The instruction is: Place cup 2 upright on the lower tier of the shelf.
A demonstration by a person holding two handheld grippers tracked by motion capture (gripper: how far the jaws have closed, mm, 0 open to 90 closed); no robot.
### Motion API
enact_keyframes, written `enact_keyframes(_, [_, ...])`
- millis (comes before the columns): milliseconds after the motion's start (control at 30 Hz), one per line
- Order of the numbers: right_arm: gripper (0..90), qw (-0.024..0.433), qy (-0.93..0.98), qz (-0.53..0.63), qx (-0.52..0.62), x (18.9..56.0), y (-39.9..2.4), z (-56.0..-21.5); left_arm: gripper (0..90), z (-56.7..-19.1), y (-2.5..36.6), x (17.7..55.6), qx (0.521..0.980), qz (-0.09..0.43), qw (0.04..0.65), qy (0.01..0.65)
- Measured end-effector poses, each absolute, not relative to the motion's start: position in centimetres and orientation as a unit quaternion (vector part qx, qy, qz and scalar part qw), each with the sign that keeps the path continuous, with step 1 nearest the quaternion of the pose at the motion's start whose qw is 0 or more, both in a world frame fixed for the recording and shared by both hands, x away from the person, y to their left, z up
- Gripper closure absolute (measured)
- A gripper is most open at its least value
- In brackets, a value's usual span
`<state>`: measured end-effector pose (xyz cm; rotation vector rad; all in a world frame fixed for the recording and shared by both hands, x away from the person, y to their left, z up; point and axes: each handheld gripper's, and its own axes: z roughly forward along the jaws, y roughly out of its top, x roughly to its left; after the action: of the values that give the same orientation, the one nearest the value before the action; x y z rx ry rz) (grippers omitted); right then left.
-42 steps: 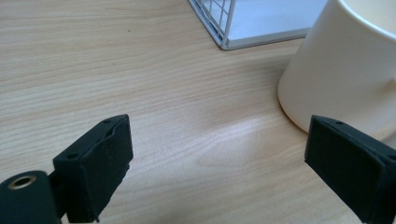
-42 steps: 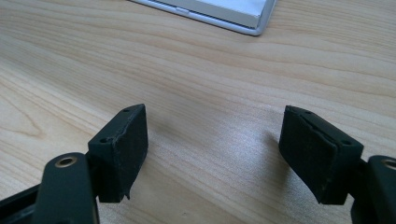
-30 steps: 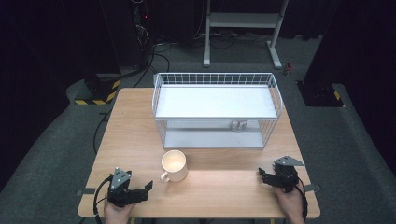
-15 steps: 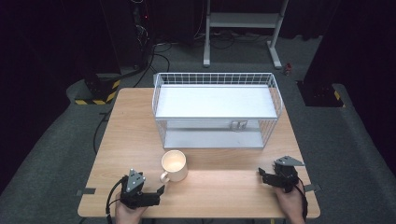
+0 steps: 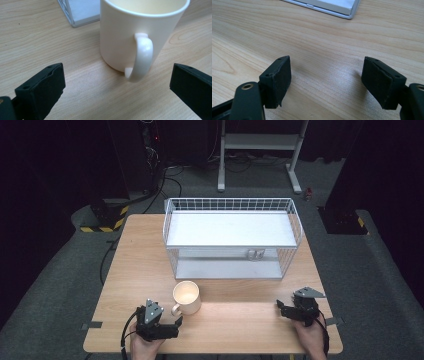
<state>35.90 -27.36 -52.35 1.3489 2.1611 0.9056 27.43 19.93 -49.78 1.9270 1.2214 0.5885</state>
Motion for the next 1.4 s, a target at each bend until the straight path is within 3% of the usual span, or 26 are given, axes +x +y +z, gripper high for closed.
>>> enact_keyframes(967, [23.8, 0.215, 0.778, 0.327, 0.491, 35.8, -27.3, -52.3, 0.0, -50.1, 17.1, 30.7, 0.769, 0.225, 0.367, 0.472])
enact_keyframes(1400, [23.8, 0.215, 0.779, 0.327, 0.490, 35.8, -27.3, -52.3, 0.0, -49.9, 15.8, 31.7, 0.763, 0.237, 0.387, 0.460])
